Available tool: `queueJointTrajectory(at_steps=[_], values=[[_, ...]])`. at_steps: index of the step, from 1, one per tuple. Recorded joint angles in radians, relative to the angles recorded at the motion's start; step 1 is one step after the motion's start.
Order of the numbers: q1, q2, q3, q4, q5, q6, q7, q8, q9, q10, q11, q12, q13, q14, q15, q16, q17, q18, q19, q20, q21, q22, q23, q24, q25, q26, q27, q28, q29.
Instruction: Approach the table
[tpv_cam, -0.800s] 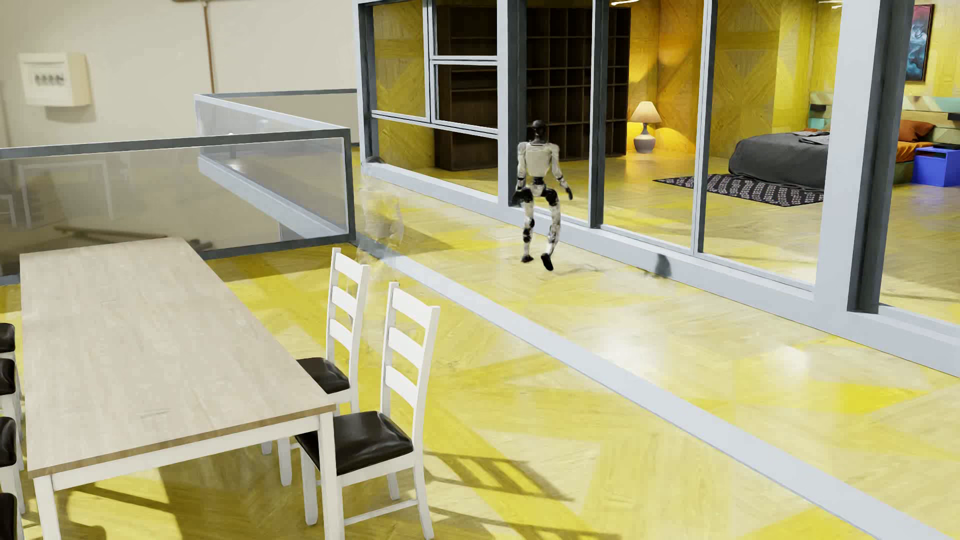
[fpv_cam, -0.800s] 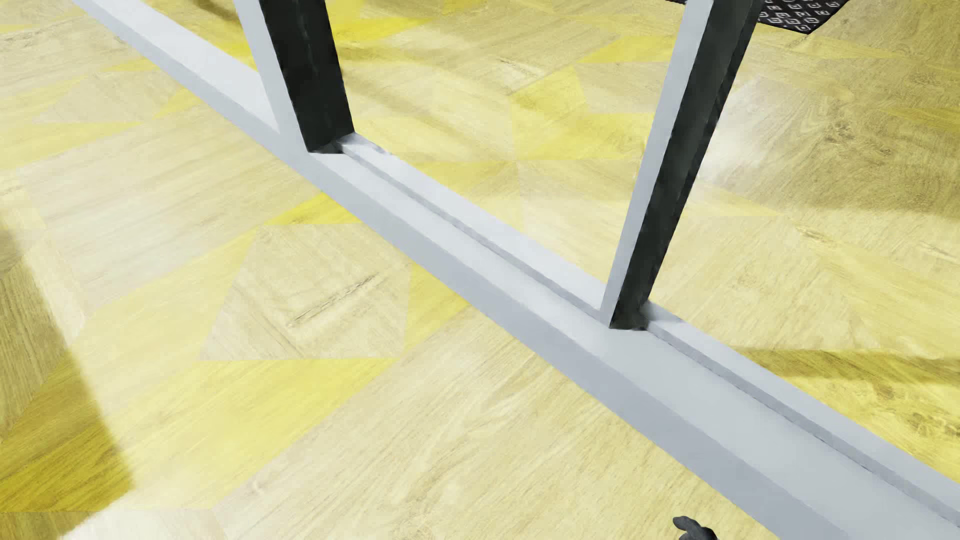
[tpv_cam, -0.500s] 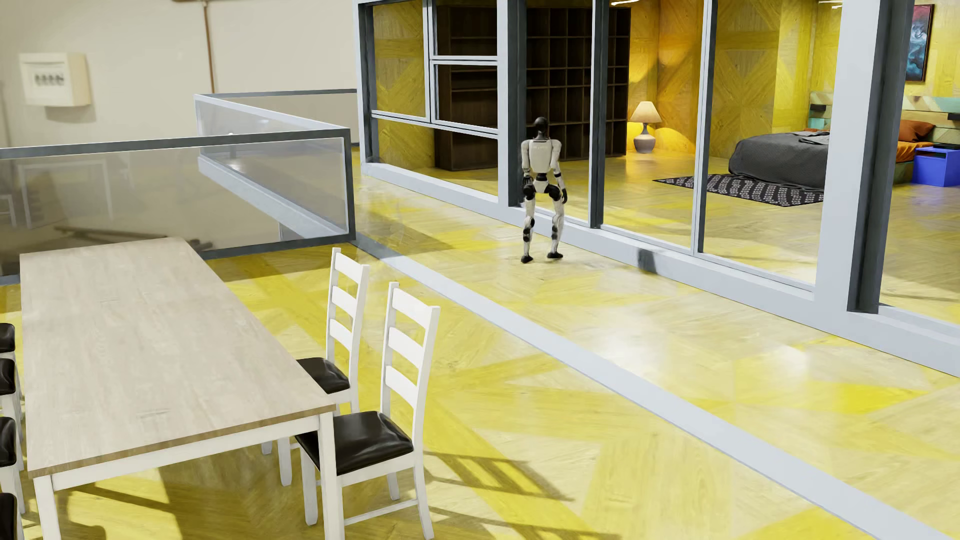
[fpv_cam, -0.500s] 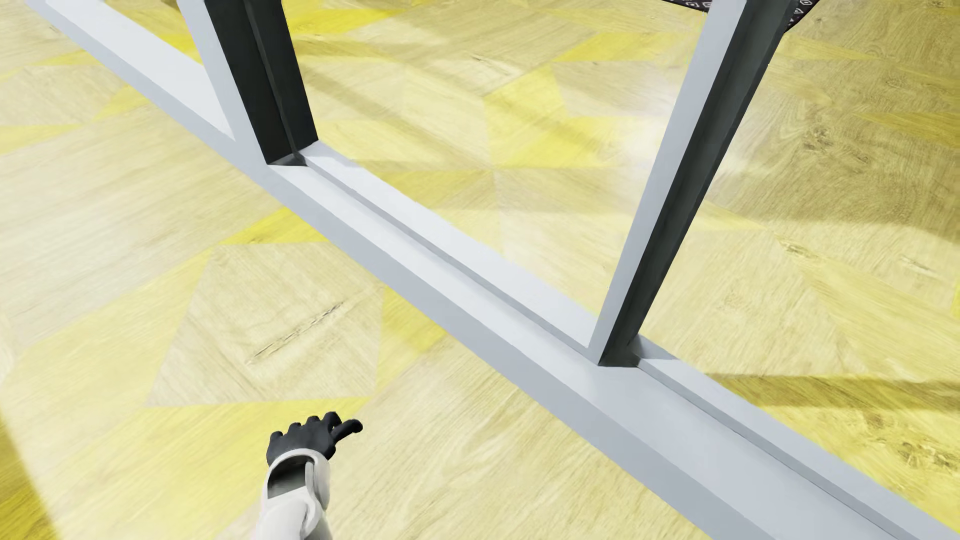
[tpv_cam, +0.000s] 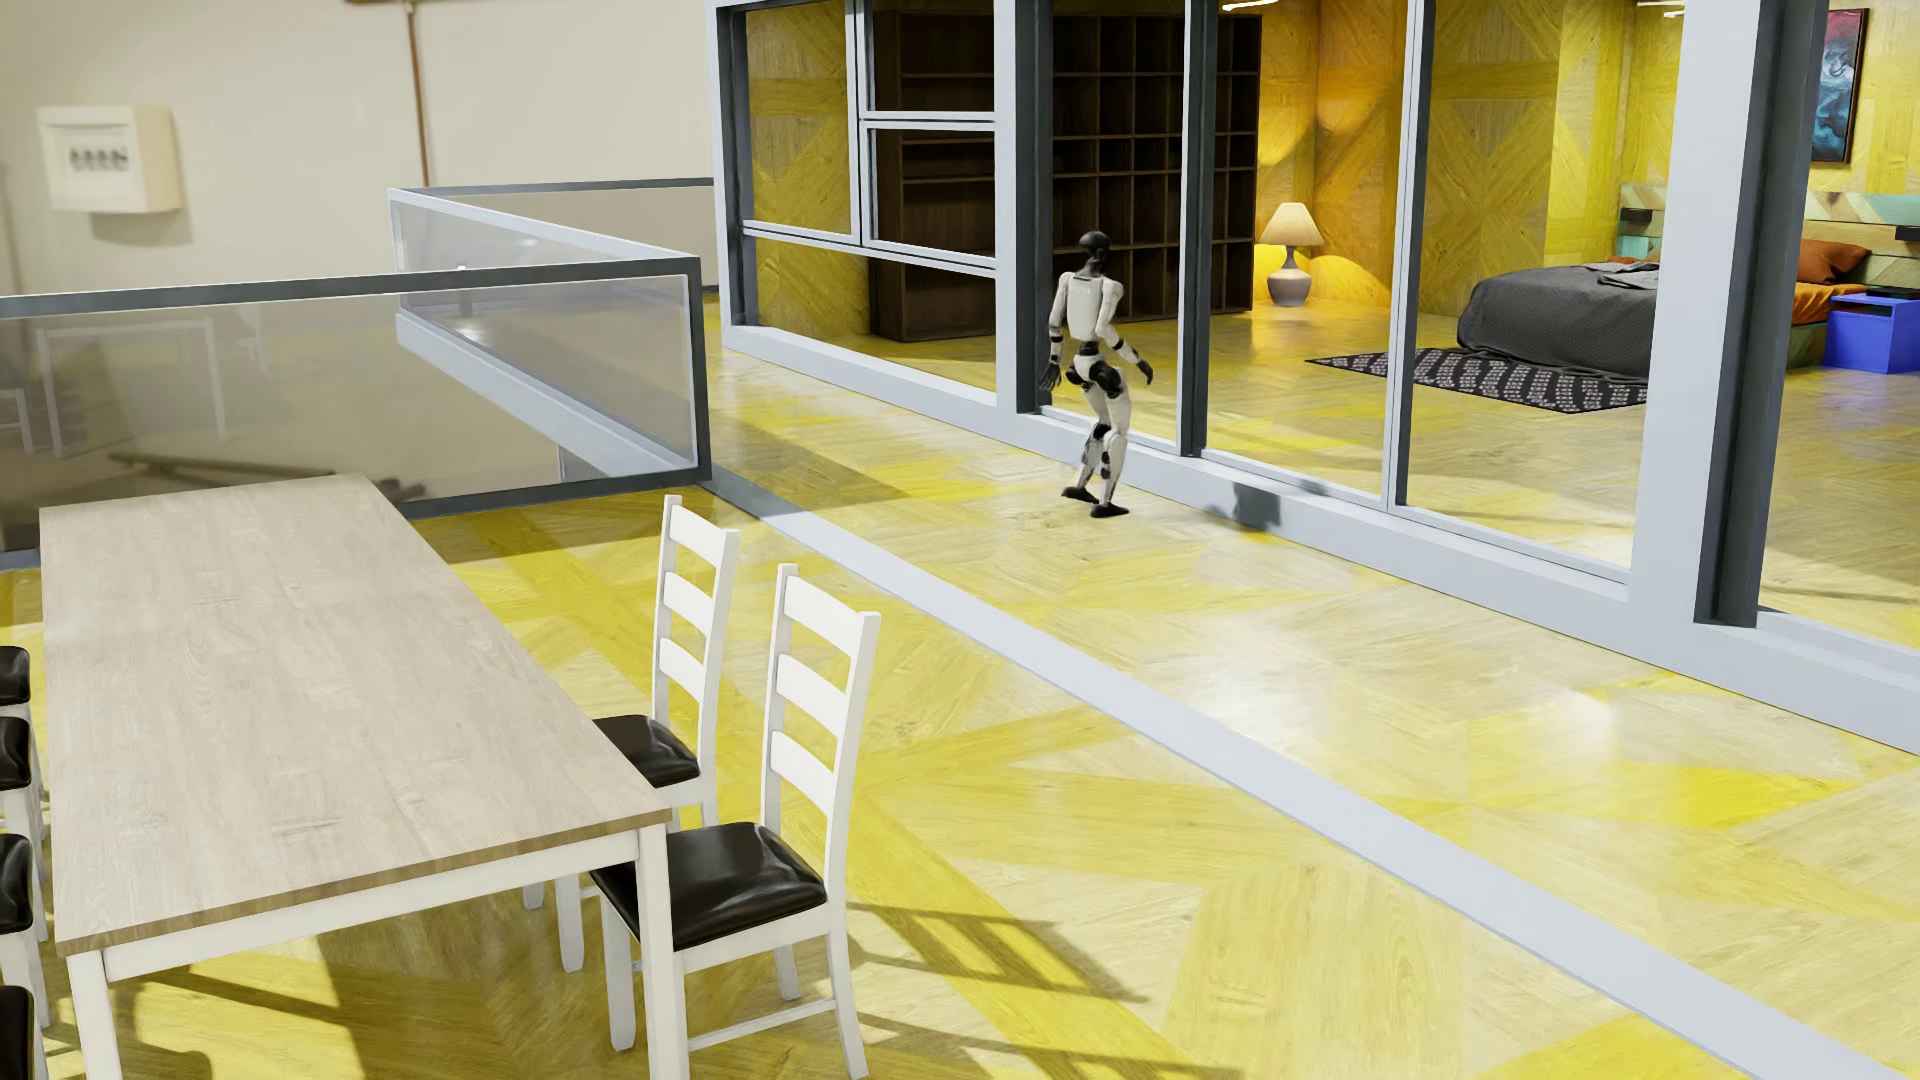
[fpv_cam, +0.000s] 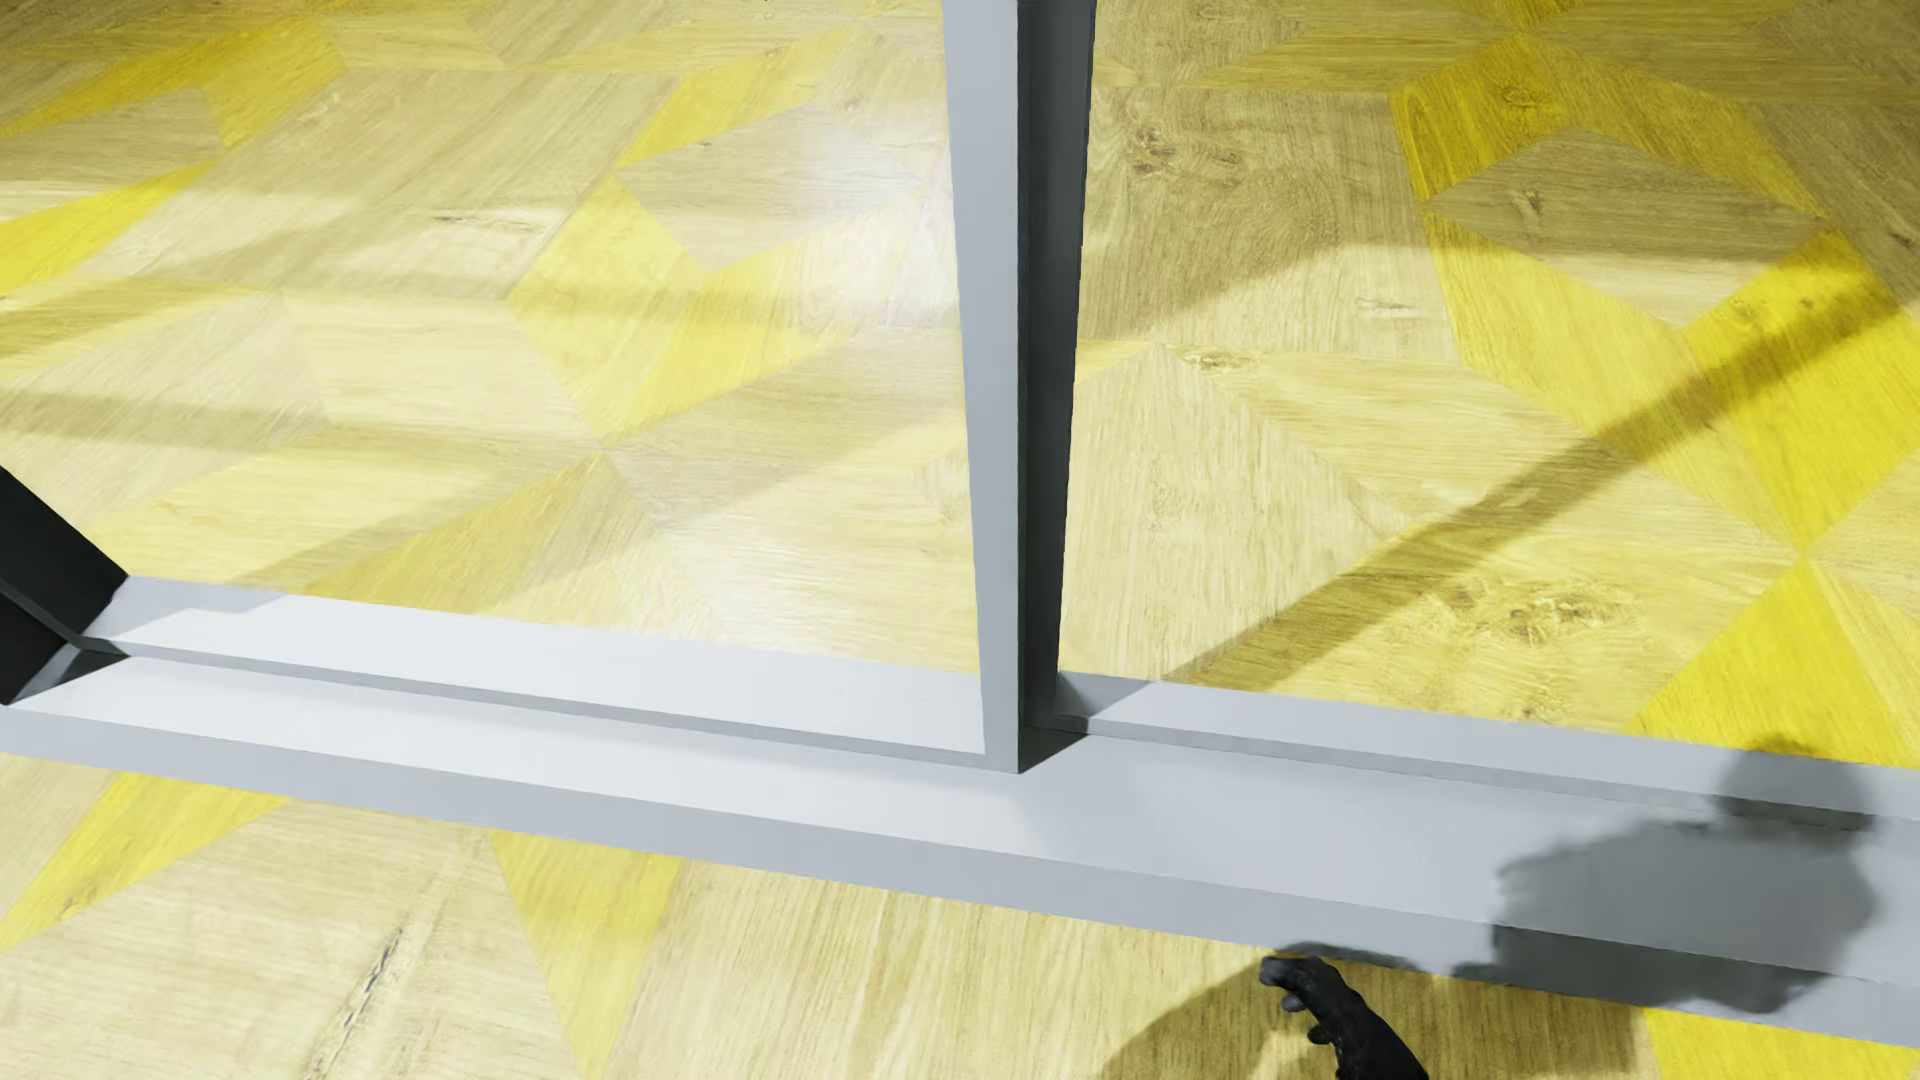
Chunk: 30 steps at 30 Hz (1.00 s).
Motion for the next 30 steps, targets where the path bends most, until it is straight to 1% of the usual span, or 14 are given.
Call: queueJointTrajectory(at_steps=[1, 2, 4, 7, 11, 13, 15, 17, 19, 23, 25, 27, 29, 30], values=[[0.076, -0.013, 0.005, -0.015, 0.019, -0.005, -0.12, 0.072, 0.0, -0.137, 0.012, 0.027, -0.011, -0.015, -0.003, -0.011, -0.007, 0.023, 0.004, 0.015, 0.013, 0.001, -0.005, 0.033, -0.007, -0.022, 0.004, -0.036, 0.01], [0.128, -0.041, -0.001, 0.024, 0.044, -0.013, -0.115, 0.136, 0.004, -0.229, 0.053, 0.049, -0.023, -0.06, -0.01, -0.025, -0.011, 0.042, 0.006, 0.031, 0.021, -0.015, 0.0, 0.061, -0.016, -0.031, 0.018, -0.031, 0.012], [0.176, -0.167, -0.021, 0.1, 0.089, -0.047, 0.037, 0.248, 0.023, -0.375, 0.238, 0.066, -0.035, -0.065, 0.028, -0.051, -0.019, 0.056, 0.023, 0.04, 0.013, -0.061, 0.009, 0.101, -0.038, -0.026, 0.071, 0.069, -0.006], [0.186, -0.399, -0.04, 0.143, 0.072, -0.11, 0.225, 0.166, 0.047, -0.403, 0.53, -0.011, 0.044, -0.072, 0.163, 0.029, -0.016, 0.048, 0.185, 0.016, -0.044, -0.034, 0.049, 0.156, 0.0, 0.015, 0.132, 0.199, -0.031], [0.252, -0.451, -0.07, 0.179, -0.083, -0.148, 0.359, 0.043, 0.032, -0.478, 0.39, -0.25, 0.177, -0.073, 0.145, 0.207, -0.078, 0.044, 0.141, -0.039, -0.158, 0.027, 0.24, 0.318, 0.012, 0.036, 0.259, 0.127, -0.006], [0.289, -0.399, -0.085, 0.194, -0.135, -0.147, 0.404, 0.091, 0.021, -0.513, 0.14, -0.385, 0.214, -0.077, 0.173, 0.242, -0.097, 0.038, 0.143, -0.143, -0.224, 0.012, 0.349, 0.413, -0.015, -0.028, 0.354, 0.146, -0.027], [0.322, -0.359, -0.095, 0.206, -0.211, -0.139, 0.464, 0.1, 0.019, -0.524, -0.079, -0.516, 0.235, -0.095, 0.18, 0.225, -0.124, 0.031, 0.119, -0.254, -0.199, -0.032, 0.421, 0.457, -0.121, -0.112, 0.379, 0.186, -0.02], [0.355, -0.384, -0.098, 0.219, -0.299, -0.133, 0.556, -0.014, 0.027, -0.515, -0.137, -0.597, 0.22, -0.126, 0.165, 0.158, -0.131, 0.017, 0.093, -0.301, -0.189, -0.123, 0.43, 0.424, -0.179, -0.131, 0.333, 0.249, 0.029], [0.394, -0.43, -0.103, 0.243, -0.36, -0.129, 0.673, -0.163, 0.04, -0.5, -0.095, -0.625, 0.167, -0.163, 0.156, 0.085, -0.115, -0.008, 0.056, -0.332, -0.216, -0.255, 0.394, 0.345, -0.154, -0.116, 0.273, 0.347, 0.085], [0.473, -0.452, -0.129, 0.325, -0.392, -0.121, 0.865, -0.418, 0.06, -0.428, 0.111, -0.632, 0.1, -0.203, 0.079, 0.018, -0.025, -0.099, -0.012, -0.395, -0.125, -0.452, 0.236, 0.09, -0.141, -0.116, 0.143, 0.455, 0.058], [0.475, -0.425, -0.144, 0.401, -0.321, -0.11, 0.894, -0.472, 0.064, -0.295, 0.154, -0.619, 0.11, -0.121, 0.109, 0.049, 0.05, -0.111, -0.088, -0.409, -0.042, -0.48, 0.172, -0.001, -0.121, -0.1, 0.083, 0.434, 0.079], [0.417, -0.422, -0.142, 0.525, -0.207, -0.084, 0.847, -0.438, 0.071, -0.007, 0.246, -0.558, 0.123, 0.054, 0.036, 0.092, 0.111, -0.107, -0.141, -0.389, 0.011, -0.458, 0.179, -0.012, -0.069, -0.04, 0.08, 0.426, 0.105], [0.282, -0.357, -0.115, 0.58, -0.091, -0.05, 0.676, -0.381, 0.078, 0.318, 0.287, -0.481, 0.126, 0.19, -0.055, 0.079, 0.102, 0.011, -0.143, -0.318, 0.028, -0.357, 0.219, -0.033, -0.044, 0.045, 0.132, 0.424, 0.12], [0.196, -0.305, -0.101, 0.55, -0.039, -0.036, 0.583, -0.344, 0.08, 0.441, 0.274, -0.441, 0.118, 0.161, -0.082, 0.055, 0.064, 0.042, -0.14, -0.261, 0.054, -0.288, 0.242, -0.062, -0.085, 0.096, 0.144, 0.424, 0.131]])
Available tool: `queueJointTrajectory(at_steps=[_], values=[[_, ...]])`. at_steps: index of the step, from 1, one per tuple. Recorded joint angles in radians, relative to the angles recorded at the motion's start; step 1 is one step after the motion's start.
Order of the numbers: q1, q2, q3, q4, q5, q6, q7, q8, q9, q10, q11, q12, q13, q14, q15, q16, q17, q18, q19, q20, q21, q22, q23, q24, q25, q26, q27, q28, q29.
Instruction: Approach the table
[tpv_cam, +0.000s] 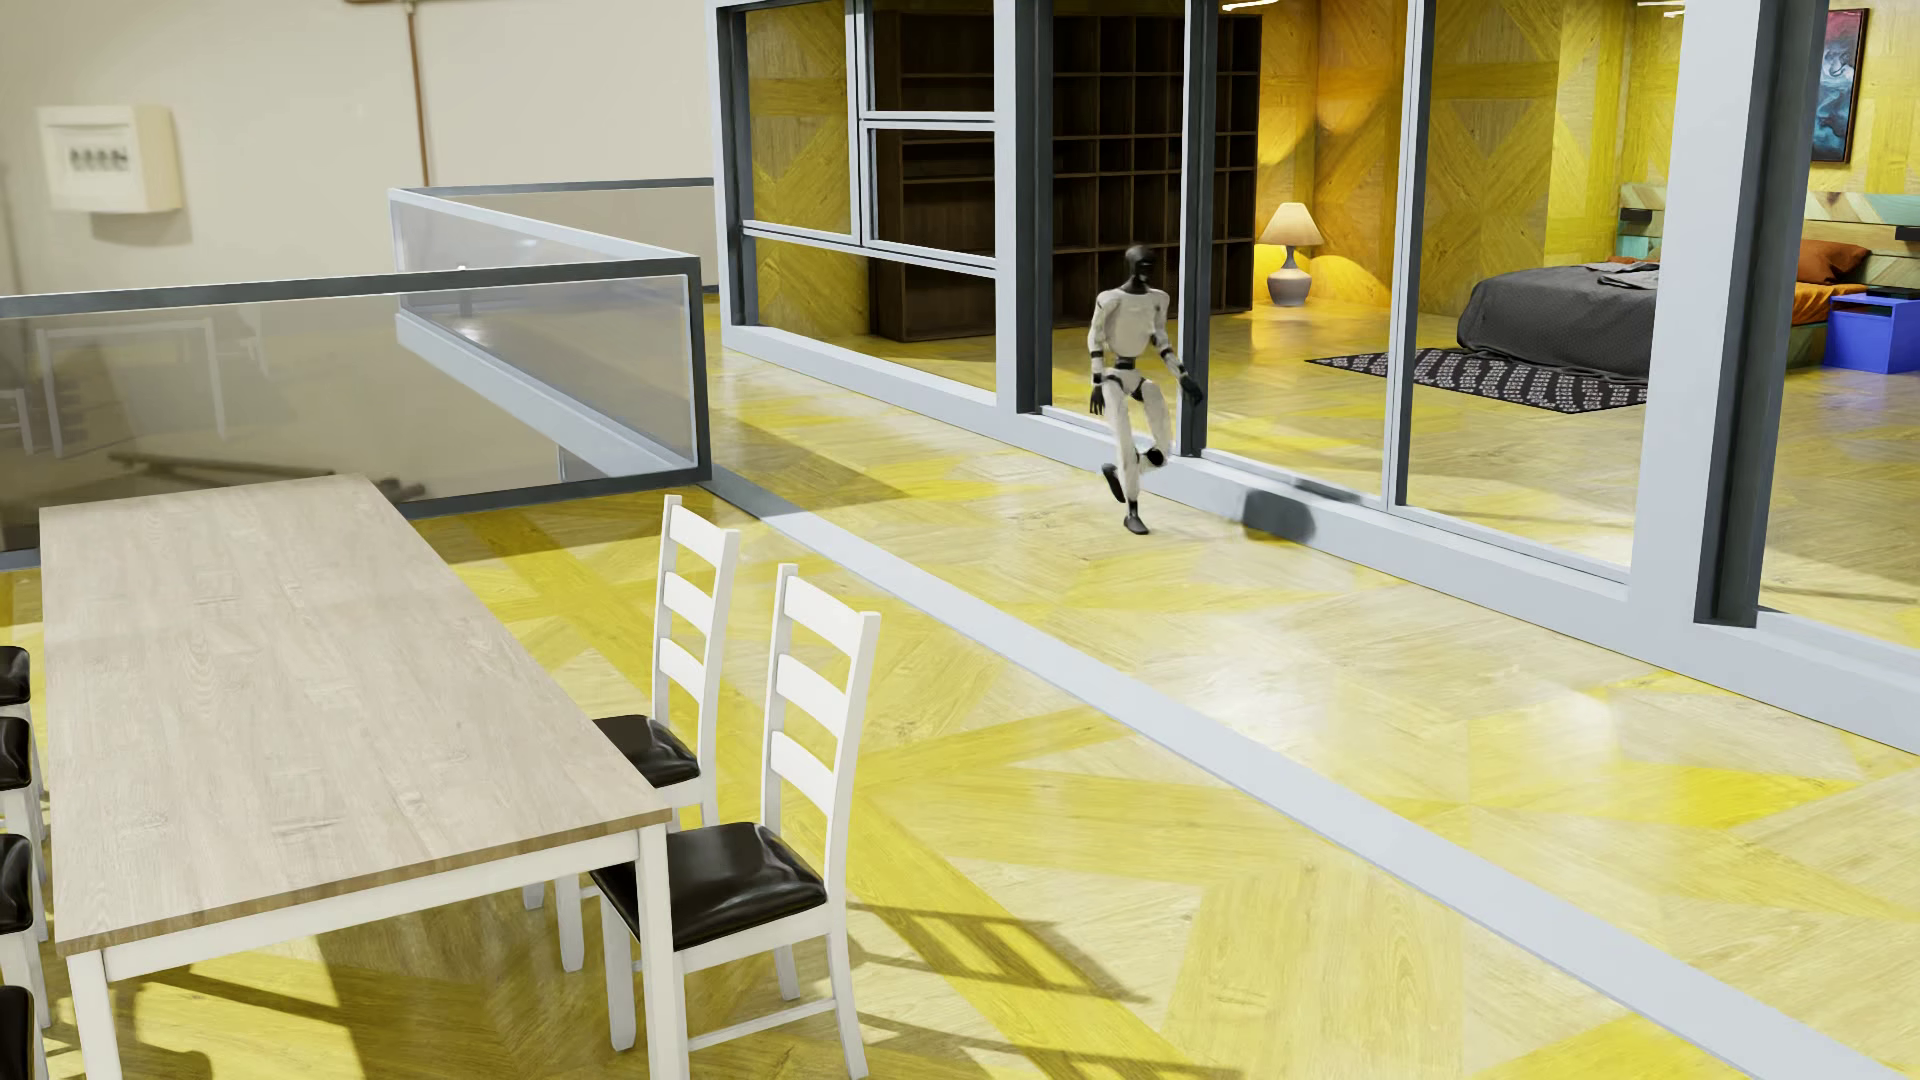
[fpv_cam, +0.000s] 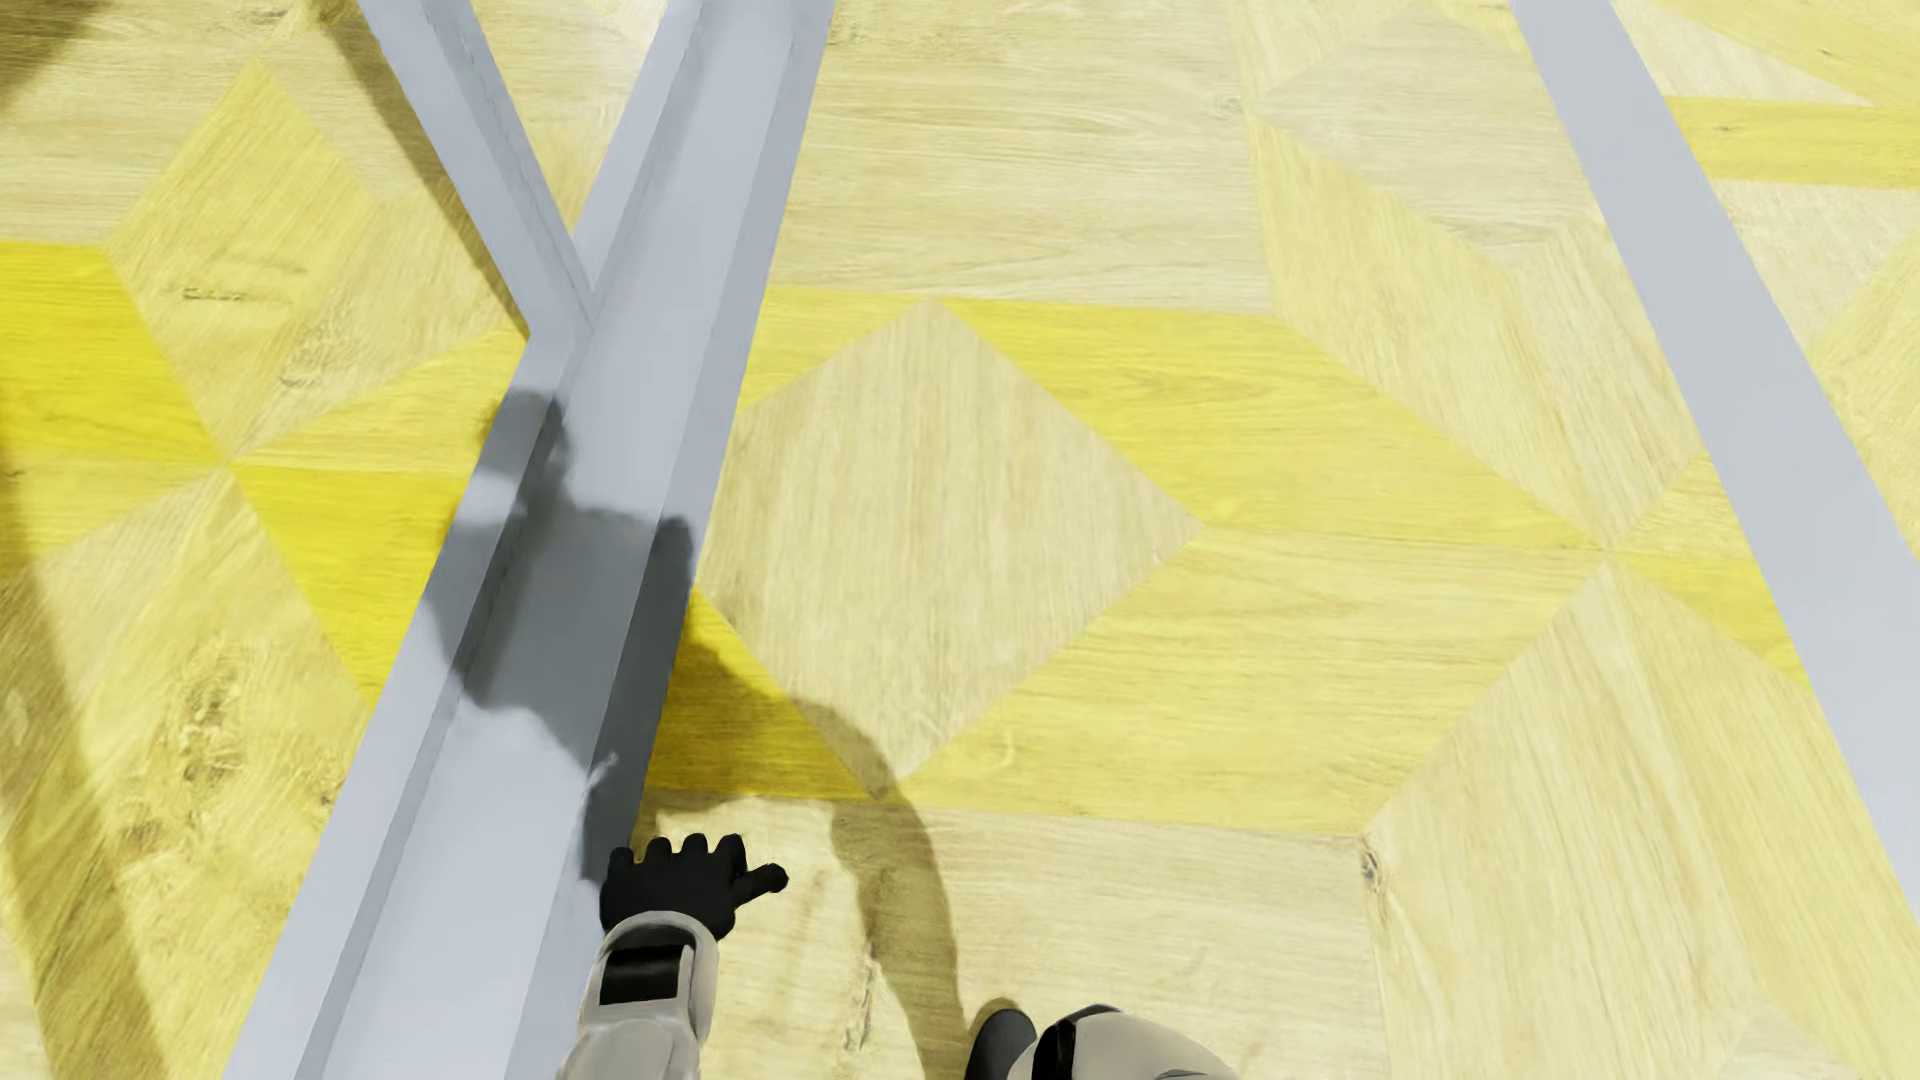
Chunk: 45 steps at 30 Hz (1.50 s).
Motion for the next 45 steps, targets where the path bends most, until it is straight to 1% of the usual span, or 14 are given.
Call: queueJointTrajectory(at_steps=[3, 5, 8, 12, 15, 18, 20, 24, 26, 31, 34, 38, 43, 45], values=[[-0.23, 0.175, 0.036, -0.089, 0.113, 0.015, -0.121, 0.163, -0.008, 0.134, -0.099, 0.169, -0.07, -0.039, -0.042, -0.066, -0.103, 0.03, 0.017, 0.175, -0.006, 0.162, 0.066, -0.137, -0.111, 0.122, 0.053, -0.051, -0.014], [-0.358, 0.278, 0.063, -0.086, 0.149, 0.016, -0.1, 0.287, -0.015, 0.03, -0.146, 0.321, -0.142, -0.053, -0.075, -0.066, -0.136, 0.083, 0.023, 0.181, -0.066, 0.182, 0.095, -0.167, -0.079, 0.101, 0.068, -0.101, -0.054], [-0.454, 0.425, 0.095, -0.114, 0.163, 0.021, 0.048, 0.431, -0.018, -0.434, -0.225, 0.491, -0.246, -0.025, -0.12, -0.05, -0.191, 0.116, 0.03, 0.099, -0.098, 0.215, 0.107, -0.086, -0.023, -0.003, 0.042, -0.133, -0.093], [-0.445, 0.623, 0.109, -0.431, 0.137, 0.026, -0.145, 0.465, -0.011, -1.106, -0.33, 0.535, -0.299, -0.024, -0.134, -0.037, -0.185, -0.083, 0.025, 0.095, -0.085, 0.249, 0.123, 0.049, 0.004, -0.063, 0.047, -0.313, -0.146], [-0.432, 0.713, 0.125, -0.505, 0.12, 0.007, -0.139, 0.427, -0.006, -0.91, -0.219, 0.52, -0.302, 0.123, -0.031, -0.06, -0.151, 0.061, 0.025, 0.223, -0.005, 0.167, 0.173, 0.057, -0.044, -0.031, 0.055, -0.24, -0.089], [-0.395, 0.563, 0.139, -0.447, 0.06, -0.047, -0.061, 0.397, 0.002, -0.717, 0.235, 0.459, -0.312, 0.023, 0.251, -0.142, -0.093, 0.179, 0.25, 0.409, 0.071, 0.106, 0.154, -0.104, -0.135, 0.061, 0.052, -0.051, -0.087], [-0.296, 0.372, 0.124, -0.417, -0.075, -0.086, -0.009, 0.315, 0.001, -0.731, 0.543, 0.343, -0.3, -0.056, 0.3, -0.129, -0.065, 0.179, 0.24, 0.407, 0.077, 0.173, 0.073, -0.138, -0.114, 0.113, 0.008, -0.064, -0.108], [-0.059, 0.051, 0.042, -0.421, -0.253, -0.136, 0.049, 0.218, -0.018, -0.852, 0.636, 0.053, -0.239, -0.152, 0.214, 0.06, -0.122, 0.161, 0.136, 0.078, 0.104, 0.276, -0.116, 0.186, 0.022, -0.058, -0.12, -0.203, -0.077], [0.048, -0.047, 0.009, -0.438, -0.241, -0.145, 0.069, 0.196, -0.031, -0.908, 0.417, -0.088, -0.222, -0.201, 0.2, 0.11, -0.162, 0.151, 0.138, 0.031, 0.105, 0.245, -0.185, 0.238, 0.055, -0.091, -0.112, -0.147, -0.081], [0.283, -0.052, -0.003, -0.499, -0.102, -0.159, 0.114, 0.159, -0.057, -0.985, -0.484, -0.3, -0.219, -0.335, 0.203, 0.072, -0.122, 0.116, 0.246, 0.197, -0.009, 0.114, -0.089, -0.075, 0.13, -0.004, 0.055, 0.002, -0.177], [0.417, -0.042, 0.008, -0.506, -0.134, -0.145, 0.143, -0.005, -0.062, -0.924, -0.314, -0.249, -0.236, -0.333, 0.219, 0.035, -0.108, 0.071, 0.042, 0.216, -0.014, 0.024, 0.149, -0.243, 0.101, 0.006, 0.173, 0.058, -0.123], [0.324, 0.041, -0.019, -0.37, -0.156, -0.08, 0.053, -0.056, -0.063, -0.391, -0.023, -0.061, -0.097, -0.029, 0.066, 0.033, -0.037, -0.046, -0.041, 0.11, -0.055, 0.03, 0.206, -0.148, 0.002, -0.096, 0.134, -0.08, -0.036], [-0.143, 0.285, 0.007, -0.285, 0.007, -0.01, -0.102, 0.047, -0.057, 0.151, -0.121, 0.237, -0.118, -0.008, -0.056, -0.047, 0.002, 0.027, 0.012, 0.22, -0.08, 0.254, 0.235, -0.059, -0.085, 0.089, 0.102, -0.16, -0.037], [-0.288, 0.366, 0.033, -0.223, 0.061, -0.006, -0.098, 0.171, -0.055, 0.06, -0.167, 0.38, -0.197, -0.019, -0.088, -0.068, -0.02, 0.066, 0.029, 0.161, -0.045, 0.305, 0.219, 0.024, -0.13, 0.073, 0.048, -0.204, -0.031]])
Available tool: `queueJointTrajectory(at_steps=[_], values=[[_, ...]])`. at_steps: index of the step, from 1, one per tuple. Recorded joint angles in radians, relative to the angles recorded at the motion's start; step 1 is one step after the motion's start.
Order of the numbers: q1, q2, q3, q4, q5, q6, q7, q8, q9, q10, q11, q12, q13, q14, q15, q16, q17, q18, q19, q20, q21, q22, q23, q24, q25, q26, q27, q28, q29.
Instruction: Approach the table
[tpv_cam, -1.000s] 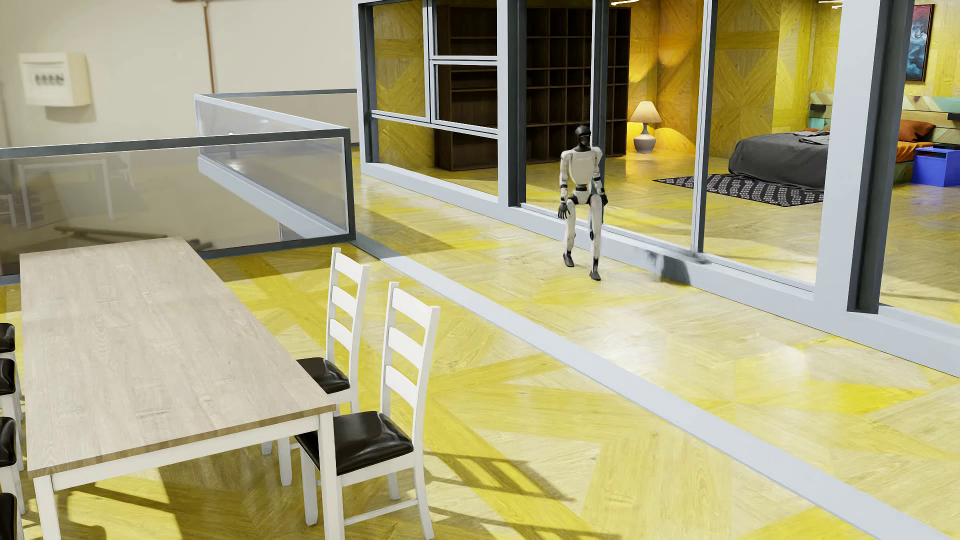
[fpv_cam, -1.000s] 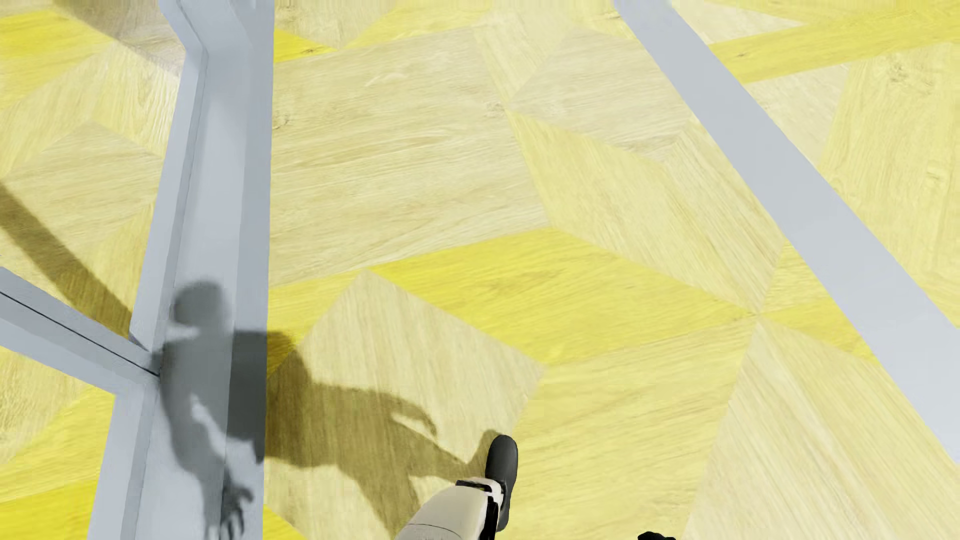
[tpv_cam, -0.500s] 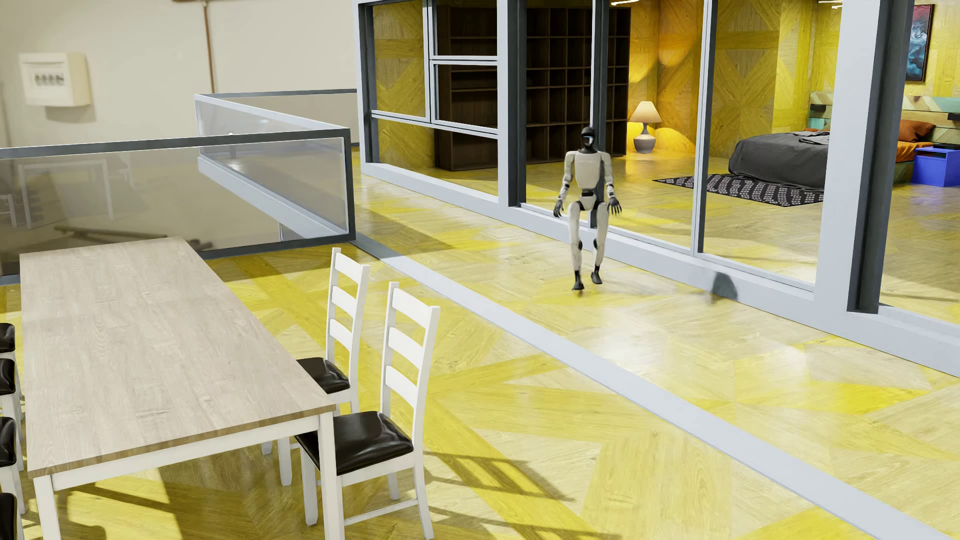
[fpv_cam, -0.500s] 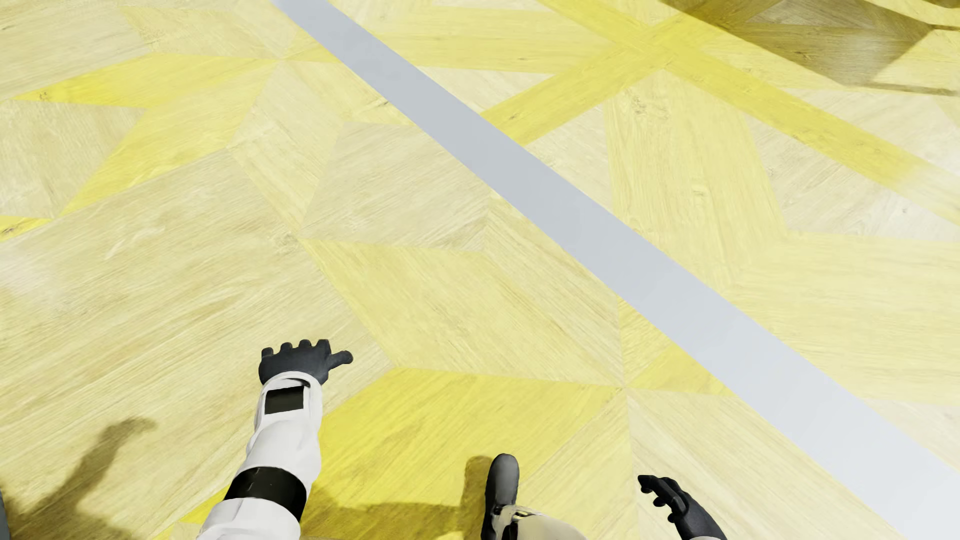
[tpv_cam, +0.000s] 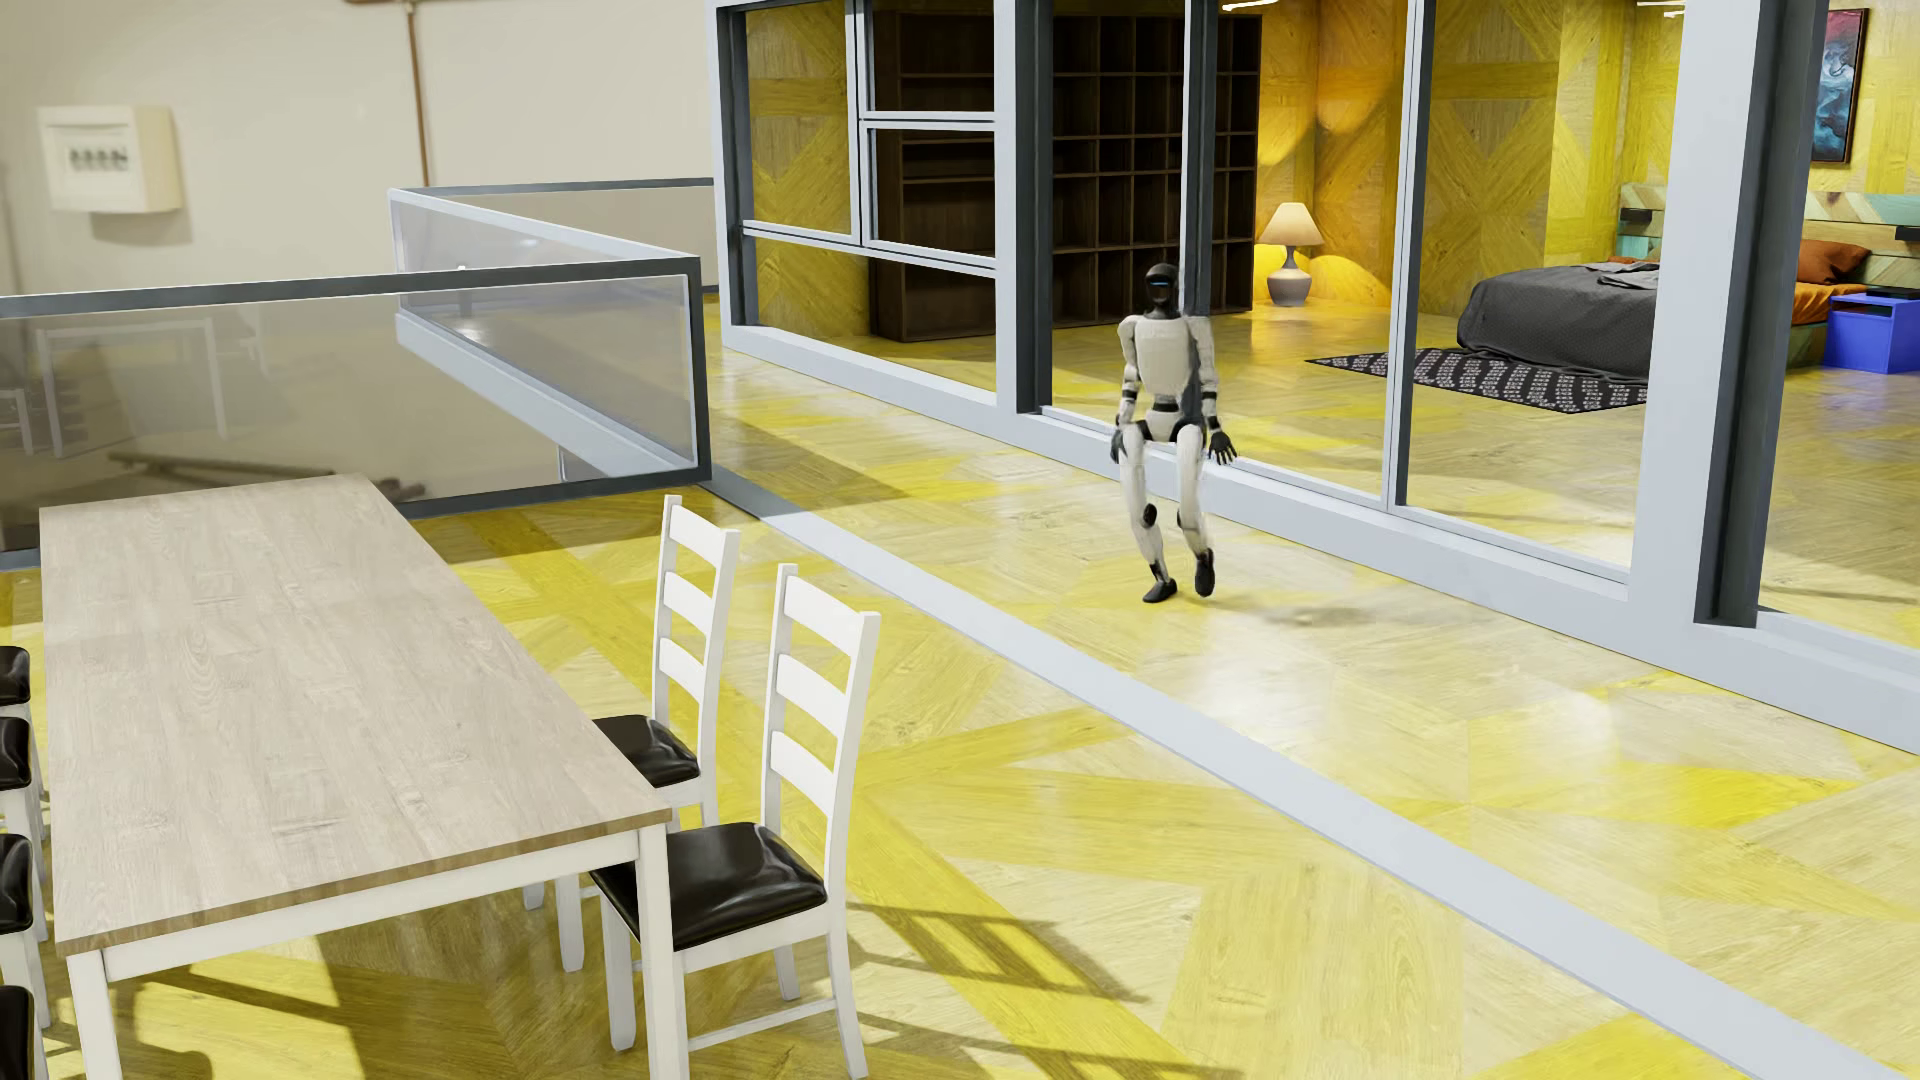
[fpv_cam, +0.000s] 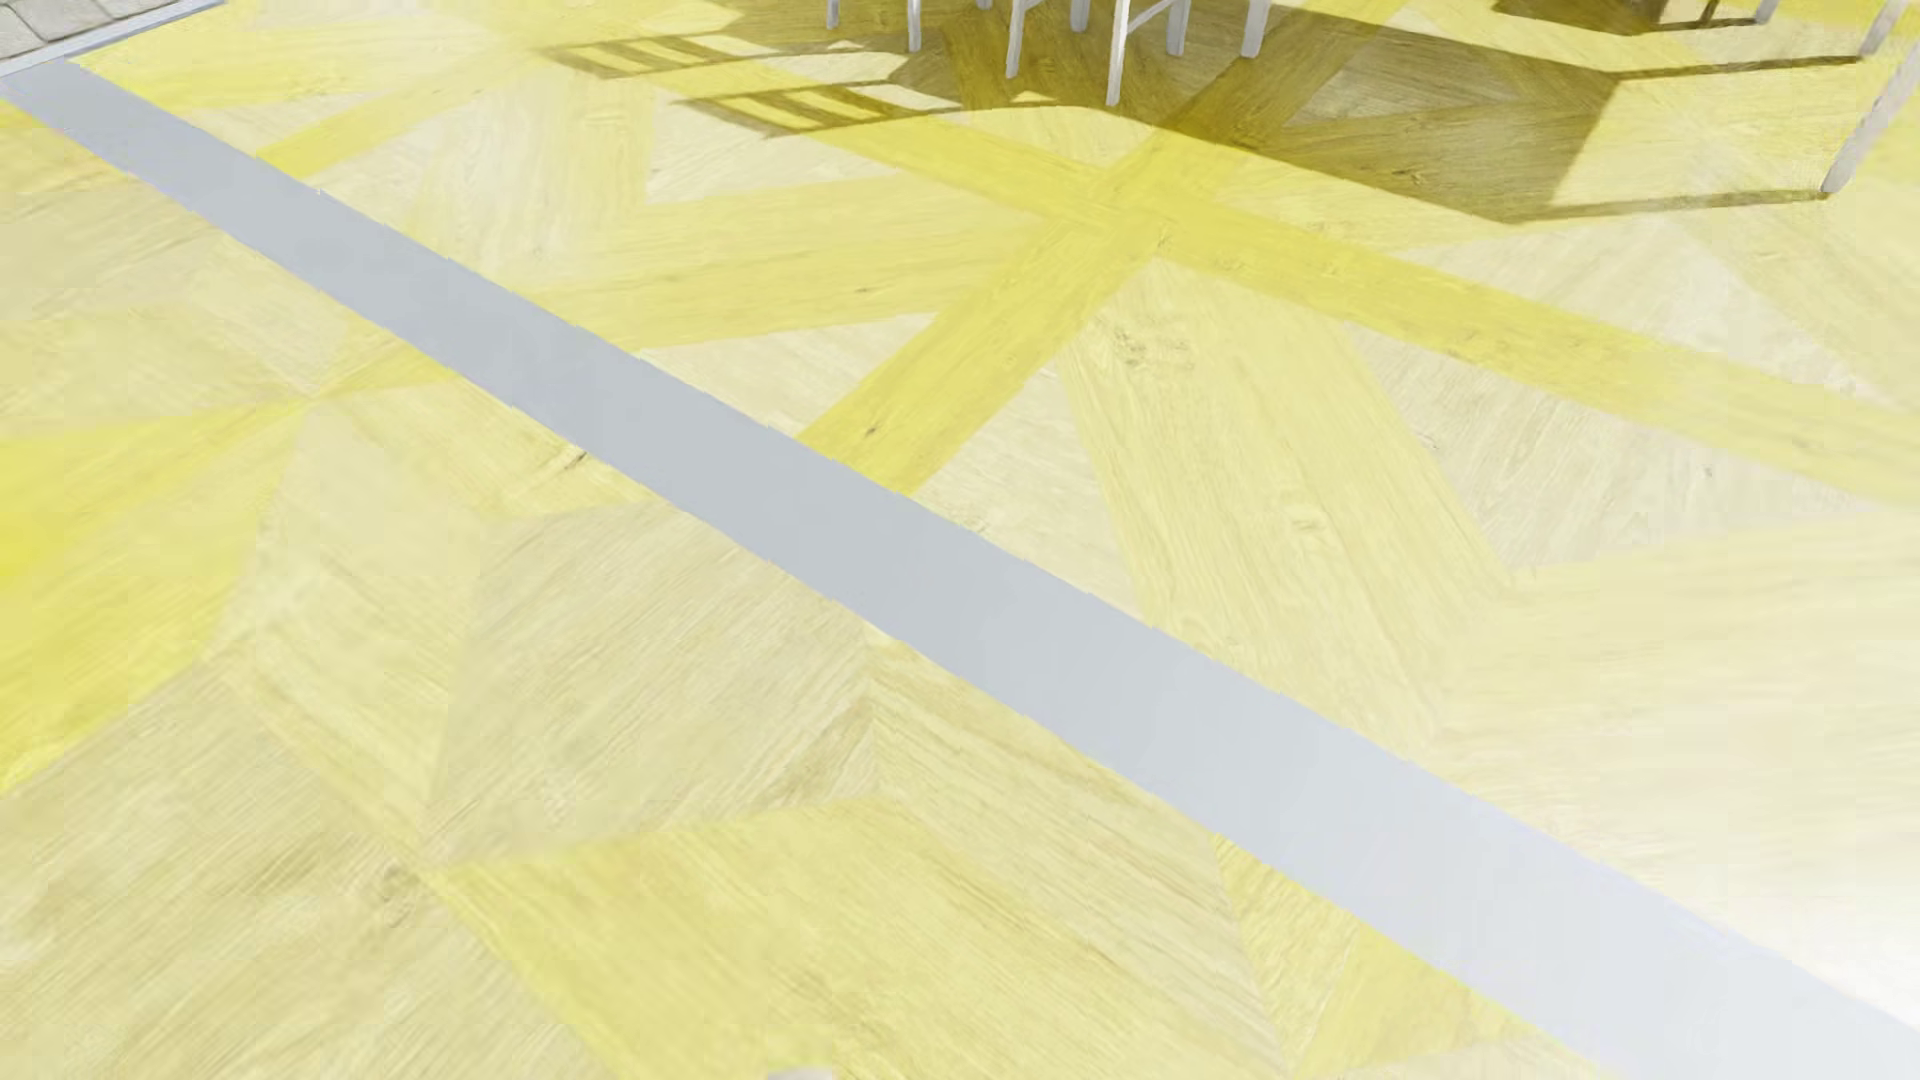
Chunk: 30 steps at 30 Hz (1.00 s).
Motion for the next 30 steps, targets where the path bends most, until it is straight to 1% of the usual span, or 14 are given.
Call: queueJointTrajectory(at_steps=[3, 5, 7, 10, 12, 13, 15, 19, 21, 23, 25, 27, 28, 30], values=[[-0.101, 0.103, 0.047, 0.116, 0.045, 0.009, 0.143, 0.17, 0.012, -0.472, -0.046, 0.146, -0.101, -0.005, -0.051, -0.051, -0.018, 0.068, 0.024, -0.028, 0.025, 0.011, -0.082, 0.054, 0.06, -0.13, -0.089, -0.047, -0.053], [-0.096, 0.186, 0.068, 0.044, 0.054, 0.013, 0.169, 0.228, 0.023, -0.95, -0.103, 0.163, -0.139, 0.034, -0.06, -0.089, -0.026, -0.016, 0.037, 0.014, 0.048, 0.001, -0.129, 0.058, 0.113, -0.16, -0.112, -0.12, -0.099], [-0.117, 0.273, 0.076, -0.075, 0.049, 0.009, 0.023, 0.248, 0.037, -1.163, -0.136, 0.132, -0.159, -0.018, -0.067, -0.093, -0.031, -0.137, 0.042, 0.051, 0.072, -0.032, -0.143, 0.077, 0.149, -0.177, -0.102, -0.147, -0.123], [-0.13, 0.36, 0.084, -0.102, 0.028, -0.006, 0.071, 0.248, 0.051, -0.938, -0.05, 0.033, -0.201, 0.057, -0.002, -0.074, -0.042, 0.014, 0.043, 0.094, 0.144, -0.083, -0.031, 0.131, 0.134, -0.123, -0.03, -0.034, -0.095], [-0.092, 0.331, 0.1, -0.08, -0.019, -0.034, 0.118, 0.259, 0.056, -0.824, 0.15, -0.039, -0.256, 0.097, 0.177, -0.076, -0.058, 0.072, 0.084, 0.132, 0.265, -0.114, 0.11, 0.129, 0.026, -0.055, 0.029, 0.076, -0.003], [-0.065, 0.267, 0.106, -0.076, -0.059, -0.052, 0.148, 0.247, 0.057, -0.778, 0.323, -0.091, -0.275, 0.04, 0.279, -0.072, -0.067, 0.086, 0.153, 0.15, 0.334, -0.113, 0.159, 0.107, -0.044, -0.036, 0.036, 0.106, 0.061], [0.039, 0.097, 0.103, -0.093, -0.2, -0.086, 0.203, 0.175, 0.056, -0.775, 0.664, -0.221, -0.282, -0.052, 0.422, -0.032, -0.077, 0.086, 0.179, 0.149, 0.405, -0.077, 0.153, 0.071, -0.121, -0.032, 0.002, 0.095, 0.143], [0.289, -0.195, 0.019, -0.176, -0.396, -0.135, 0.218, 0.061, 0.04, -0.902, 0.839, -0.484, -0.166, -0.144, 0.302, 0.097, -0.077, 0.074, 0.065, -0.003, 0.262, -0.033, -0.136, 0.171, -0.002, -0.107, -0.066, 0.086, -0.029], [0.387, -0.305, -0.023, -0.21, -0.37, -0.137, 0.194, 0.034, 0.034, -0.939, 0.684, -0.587, -0.109, -0.195, 0.29, 0.12, -0.056, 0.066, 0.064, -0.044, 0.145, -0.091, -0.264, 0.127, 0.202, -0.138, -0.117, 0.124, -0.072], [0.473, -0.366, -0.042, -0.237, -0.308, -0.133, 0.173, 0.035, 0.034, -0.965, 0.36, -0.665, -0.061, -0.251, 0.293, 0.123, -0.062, 0.057, 0.105, -0.059, 0.091, -0.17, -0.345, 0.005, 0.343, -0.151, -0.119, 0.175, -0.1], [0.551, -0.359, -0.042, -0.26, -0.243, -0.126, 0.153, 0.059, 0.034, -0.998, -0.102, -0.704, -0.028, -0.301, 0.334, 0.12, -0.077, 0.049, 0.155, -0.077, 0.073, -0.257, -0.354, -0.114, 0.343, -0.155, -0.076, 0.215, -0.136], [0.628, -0.385, -0.028, -0.277, -0.228, -0.121, 0.143, -0.003, 0.034, -1.016, -0.309, -0.686, -0.022, -0.332, 0.285, 0.112, -0.081, 0.033, 0.212, -0.099, 0.051, -0.349, -0.27, -0.188, 0.276, -0.156, -0.007, 0.223, -0.123], [0.668, -0.404, -0.02, -0.278, -0.233, -0.117, 0.149, -0.056, 0.034, -1.011, -0.269, -0.647, -0.03, -0.336, 0.29, 0.111, -0.077, 0.021, 0.194, -0.105, 0.038, -0.39, -0.198, -0.202, 0.243, -0.153, 0.039, 0.226, -0.1], [0.747, -0.413, -0.018, -0.26, -0.241, -0.103, 0.147, -0.084, 0.031, -0.968, -0.103, -0.535, -0.039, -0.294, 0.339, 0.093, -0.066, 0.002, 0.045, -0.112, 0.011, -0.424, -0.05, -0.209, 0.185, -0.137, 0.128, 0.228, -0.043]])
